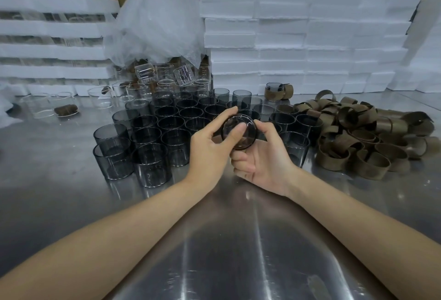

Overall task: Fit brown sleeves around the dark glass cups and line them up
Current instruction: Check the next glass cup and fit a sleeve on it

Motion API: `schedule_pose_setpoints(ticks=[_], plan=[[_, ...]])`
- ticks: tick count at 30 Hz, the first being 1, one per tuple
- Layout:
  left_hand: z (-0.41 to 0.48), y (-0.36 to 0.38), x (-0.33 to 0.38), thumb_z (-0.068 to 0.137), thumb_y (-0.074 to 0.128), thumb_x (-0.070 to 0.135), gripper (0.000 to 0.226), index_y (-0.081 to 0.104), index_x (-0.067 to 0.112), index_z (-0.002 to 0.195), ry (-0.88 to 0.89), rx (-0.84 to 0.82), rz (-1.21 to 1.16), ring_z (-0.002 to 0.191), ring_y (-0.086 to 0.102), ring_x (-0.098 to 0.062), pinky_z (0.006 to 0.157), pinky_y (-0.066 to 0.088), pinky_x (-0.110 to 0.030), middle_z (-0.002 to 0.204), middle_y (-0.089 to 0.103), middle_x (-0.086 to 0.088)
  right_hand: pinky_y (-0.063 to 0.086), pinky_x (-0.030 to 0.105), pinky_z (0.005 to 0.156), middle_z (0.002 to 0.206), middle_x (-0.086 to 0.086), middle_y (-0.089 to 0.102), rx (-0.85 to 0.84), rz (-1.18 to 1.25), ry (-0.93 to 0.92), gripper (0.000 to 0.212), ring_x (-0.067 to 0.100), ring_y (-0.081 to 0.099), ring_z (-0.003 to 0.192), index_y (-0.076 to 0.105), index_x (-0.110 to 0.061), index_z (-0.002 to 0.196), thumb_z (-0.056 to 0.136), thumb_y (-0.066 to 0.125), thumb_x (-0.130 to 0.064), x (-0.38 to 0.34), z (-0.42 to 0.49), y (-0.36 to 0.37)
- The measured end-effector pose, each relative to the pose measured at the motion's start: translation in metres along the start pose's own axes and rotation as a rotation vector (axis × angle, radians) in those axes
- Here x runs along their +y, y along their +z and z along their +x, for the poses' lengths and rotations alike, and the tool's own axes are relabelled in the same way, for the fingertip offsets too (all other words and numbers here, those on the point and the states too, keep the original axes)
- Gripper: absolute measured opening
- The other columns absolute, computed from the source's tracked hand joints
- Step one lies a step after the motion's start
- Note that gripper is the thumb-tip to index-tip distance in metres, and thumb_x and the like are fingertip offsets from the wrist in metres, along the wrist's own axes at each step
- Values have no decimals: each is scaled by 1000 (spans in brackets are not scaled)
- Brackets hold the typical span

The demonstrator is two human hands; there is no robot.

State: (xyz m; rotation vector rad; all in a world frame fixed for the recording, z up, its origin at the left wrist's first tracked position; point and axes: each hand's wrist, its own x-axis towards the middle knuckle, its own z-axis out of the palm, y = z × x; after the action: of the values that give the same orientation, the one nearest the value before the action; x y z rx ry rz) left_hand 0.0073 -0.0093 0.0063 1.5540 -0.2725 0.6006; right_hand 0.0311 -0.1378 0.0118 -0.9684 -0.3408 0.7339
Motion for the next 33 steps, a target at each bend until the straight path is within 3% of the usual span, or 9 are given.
schedule_pose_setpoints(ticks=[4, 8, 12, 15, 17, 21, 25, 31, 33], plan=[[1, 1, 4, 98, 56, 22, 23, 70, 20, 116, -16, 60, -20, 98, 68, 0, 83, 47, -10, 104, 74, 10, 26, 22, 45, 58, 0, 37, 15, 33, 55, 45, 11, 27, 40, 49, -14, 86, 88, 37, -58, 0, 1, -1], [-1, 0, 4, 98, 43, 41, 43, 70, 13, 117, -29, 35, -51, 107, 66, -9, 95, 48, -22, 111, 73, 5, 26, 21, 43, 56, -1, 37, 0, 89, 84, 45, 10, 28, 39, 50, -14, 86, 89, 39, -57, 0, -1, -1], [-3, 2, 1, 75, 75, 45, 48, 62, 26, 117, -40, -33, 52, 107, 61, -4, 91, 47, -20, 111, 66, 16, 28, 19, 44, 63, -1, 38, -30, 110, 73, 41, 9, 34, 40, 55, -14, 91, 87, 46, -54, 1, 0, 1], [-3, 3, 0, 59, 80, 47, 61, 57, 33, 114, -65, -45, 115, 111, 60, -12, 97, 49, -33, 114, 63, 9, 32, 20, 46, 61, -1, 44, -52, 103, 48, 43, 10, 39, 42, 64, -13, 93, 90, 46, -52, 3, 0, 2], [-1, 1, 1, 63, 83, 42, 55, 61, 32, 112, -68, -42, 114, 108, 62, -14, 97, 50, -36, 109, 67, 6, 33, 21, 48, 59, 0, 44, -40, 76, 54, 45, 10, 39, 45, 62, -13, 92, 91, 44, -54, 3, 0, 3], [1, 0, 2, 78, 80, 25, 26, 69, 25, 101, -33, 8, 63, 90, 66, -1, 81, 50, -16, 93, 71, 16, 34, 22, 50, 61, 0, 43, -19, 21, 65, 48, 11, 39, 47, 60, -13, 87, 93, 40, -56, 4, 2, 5], [2, 0, 5, 88, 71, 28, 3, 73, 31, 89, -71, 59, -19, 79, 65, 1, 73, 49, -13, 84, 71, 15, 38, 21, 51, 63, 0, 46, -66, 16, 82, 53, 10, 41, 49, 67, -15, 79, 91, 39, -59, 5, 1, 7], [2, 2, 4, 100, 47, 38, 35, 74, 16, 101, -95, 104, -29, 82, 67, -2, 74, 51, -17, 88, 73, 10, 36, 22, 50, 62, 1, 43, -69, 19, 107, 45, 11, 38, 49, 51, -14, 98, 86, 44, -57, 5, 1, 6], [2, 1, 3, 103, 35, 41, 46, 73, 16, 107, -96, 71, -36, 92, 68, -6, 83, 51, -23, 96, 74, 6, 35, 22, 49, 62, 1, 41, -65, 47, 110, 45, 12, 37, 49, 50, -13, 95, 87, 44, -56, 4, 0, 4]])
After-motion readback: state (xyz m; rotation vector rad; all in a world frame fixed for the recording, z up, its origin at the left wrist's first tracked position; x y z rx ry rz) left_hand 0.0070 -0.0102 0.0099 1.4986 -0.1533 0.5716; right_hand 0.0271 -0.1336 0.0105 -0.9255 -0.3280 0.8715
